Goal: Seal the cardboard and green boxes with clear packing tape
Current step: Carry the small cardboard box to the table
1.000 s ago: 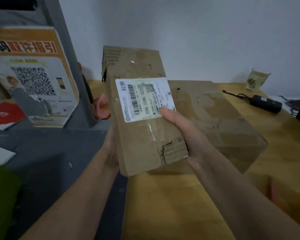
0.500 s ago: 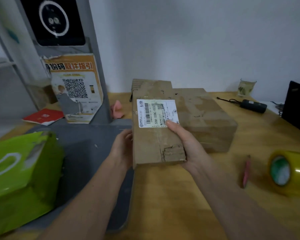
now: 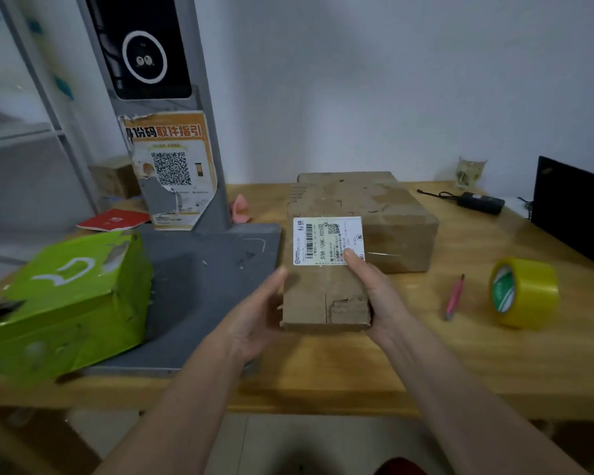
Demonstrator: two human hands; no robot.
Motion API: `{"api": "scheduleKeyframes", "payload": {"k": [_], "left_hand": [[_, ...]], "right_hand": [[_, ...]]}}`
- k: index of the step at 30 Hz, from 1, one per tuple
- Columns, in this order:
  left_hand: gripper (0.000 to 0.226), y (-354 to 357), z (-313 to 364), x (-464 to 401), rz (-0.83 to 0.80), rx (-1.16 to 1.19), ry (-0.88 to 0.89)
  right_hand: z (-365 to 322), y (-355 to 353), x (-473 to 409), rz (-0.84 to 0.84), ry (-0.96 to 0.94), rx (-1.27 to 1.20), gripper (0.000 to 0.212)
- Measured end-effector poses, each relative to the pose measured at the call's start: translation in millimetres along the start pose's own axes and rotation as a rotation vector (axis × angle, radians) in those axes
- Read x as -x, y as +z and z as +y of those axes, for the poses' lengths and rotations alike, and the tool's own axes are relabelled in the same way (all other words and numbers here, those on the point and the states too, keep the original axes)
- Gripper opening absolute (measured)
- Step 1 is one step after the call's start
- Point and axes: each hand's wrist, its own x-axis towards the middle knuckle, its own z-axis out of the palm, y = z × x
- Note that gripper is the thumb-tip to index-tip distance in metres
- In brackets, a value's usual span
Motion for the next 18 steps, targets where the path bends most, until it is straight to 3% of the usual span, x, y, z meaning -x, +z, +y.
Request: {"api": "scheduleKeyframes", "payload": {"k": [2, 6, 11, 14, 18], "left_hand": [[0.105, -2, -6, 5, -0.042, -0.037, -0.043], [0.078, 7, -4, 12, -0.049, -0.110, -0.038], [0.087, 4, -1, 8, 0.109, -0.057, 0.054], [0.085, 8, -3, 6, 0.211, 0.083, 0.093], [0.055, 17, -6, 6, 0.308, 0.321, 0.039]], "right_hand": [[3, -2, 4, -0.009, -0.001, 0.003, 0.078], [4, -2, 9, -0.061, 0.003, 0.039, 0.057], [-1, -1, 8, 0.018, -0.046, 0.121, 0.046], [2, -6, 9, 0.052, -0.083, 0.175, 0.046], [12, -10, 12, 0.037, -0.100, 0.237, 0.049]]}}
